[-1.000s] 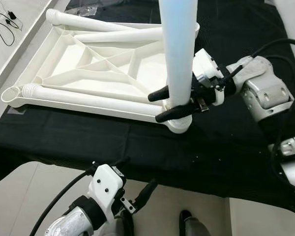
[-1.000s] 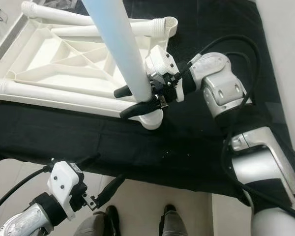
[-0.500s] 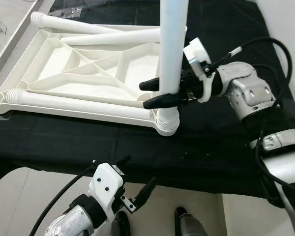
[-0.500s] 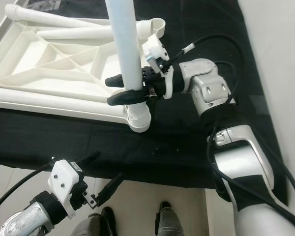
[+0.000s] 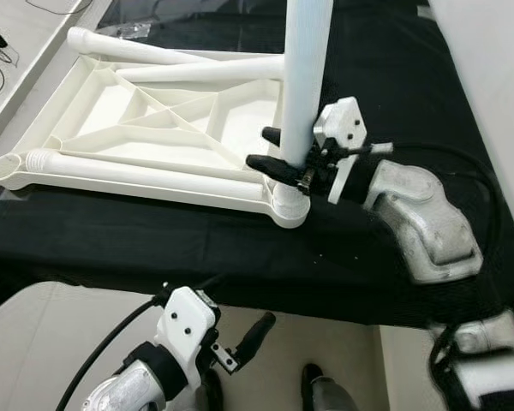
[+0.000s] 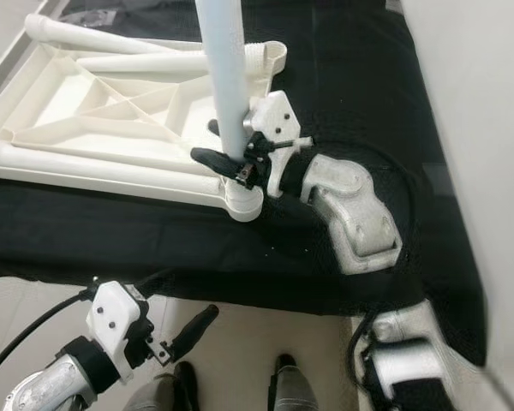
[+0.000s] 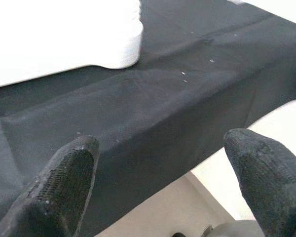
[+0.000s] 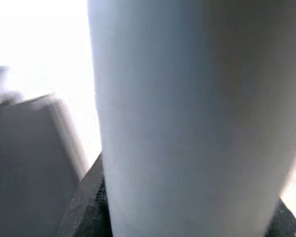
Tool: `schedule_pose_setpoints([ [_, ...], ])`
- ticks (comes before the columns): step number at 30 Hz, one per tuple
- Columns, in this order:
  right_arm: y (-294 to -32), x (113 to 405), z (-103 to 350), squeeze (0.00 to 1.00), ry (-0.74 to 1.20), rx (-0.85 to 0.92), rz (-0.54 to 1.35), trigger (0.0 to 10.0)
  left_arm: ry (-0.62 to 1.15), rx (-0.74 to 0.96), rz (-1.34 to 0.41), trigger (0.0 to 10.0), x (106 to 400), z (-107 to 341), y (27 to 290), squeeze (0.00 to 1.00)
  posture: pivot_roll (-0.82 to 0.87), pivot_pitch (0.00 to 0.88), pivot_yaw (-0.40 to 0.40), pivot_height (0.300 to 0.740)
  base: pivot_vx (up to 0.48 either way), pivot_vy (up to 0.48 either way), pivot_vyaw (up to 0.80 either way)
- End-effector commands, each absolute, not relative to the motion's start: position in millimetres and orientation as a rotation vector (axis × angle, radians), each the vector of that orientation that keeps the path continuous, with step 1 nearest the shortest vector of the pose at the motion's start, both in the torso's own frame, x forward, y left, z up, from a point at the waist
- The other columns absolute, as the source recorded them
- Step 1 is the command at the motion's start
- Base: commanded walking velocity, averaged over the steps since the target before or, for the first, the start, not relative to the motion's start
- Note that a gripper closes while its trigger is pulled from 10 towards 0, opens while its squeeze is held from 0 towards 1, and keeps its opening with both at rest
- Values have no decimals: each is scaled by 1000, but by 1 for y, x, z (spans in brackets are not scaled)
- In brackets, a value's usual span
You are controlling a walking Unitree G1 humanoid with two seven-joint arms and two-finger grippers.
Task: Building children table
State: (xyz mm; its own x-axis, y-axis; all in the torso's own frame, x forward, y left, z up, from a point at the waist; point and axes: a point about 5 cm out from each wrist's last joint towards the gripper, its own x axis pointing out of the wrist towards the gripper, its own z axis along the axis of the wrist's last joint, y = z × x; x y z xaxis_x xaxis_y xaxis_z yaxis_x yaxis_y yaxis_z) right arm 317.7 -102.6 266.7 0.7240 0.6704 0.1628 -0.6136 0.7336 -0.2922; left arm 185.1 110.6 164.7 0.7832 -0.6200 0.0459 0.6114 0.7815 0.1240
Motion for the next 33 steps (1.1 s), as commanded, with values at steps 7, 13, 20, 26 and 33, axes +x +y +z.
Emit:
schedule_pose_setpoints([
  [7,-95,308,189,0,103,-152,249,10000,-65,126,-666,10000,188,157,113,0,22,358,65,740,0,0,0],
  [13,-80,319,200,0,65,-108,194,10000,-63,144,-651,10000,198,150,116,0,22,307,74,740,0,0,0],
  [20,-82,317,210,1000,1,-56,343,10000,-70,143,-624,10000,208,147,118,0,17,267,77,740,0,0,0],
  [26,-89,323,251,0,-151,-70,763,10000,-98,139,-603,10000,217,148,118,0,21,231,70,740,0,0,0],
  [33,-100,329,255,0,-123,-197,1035,10000,-119,137,-588,10000,223,147,118,0,23,211,64,740,0,0,0],
])
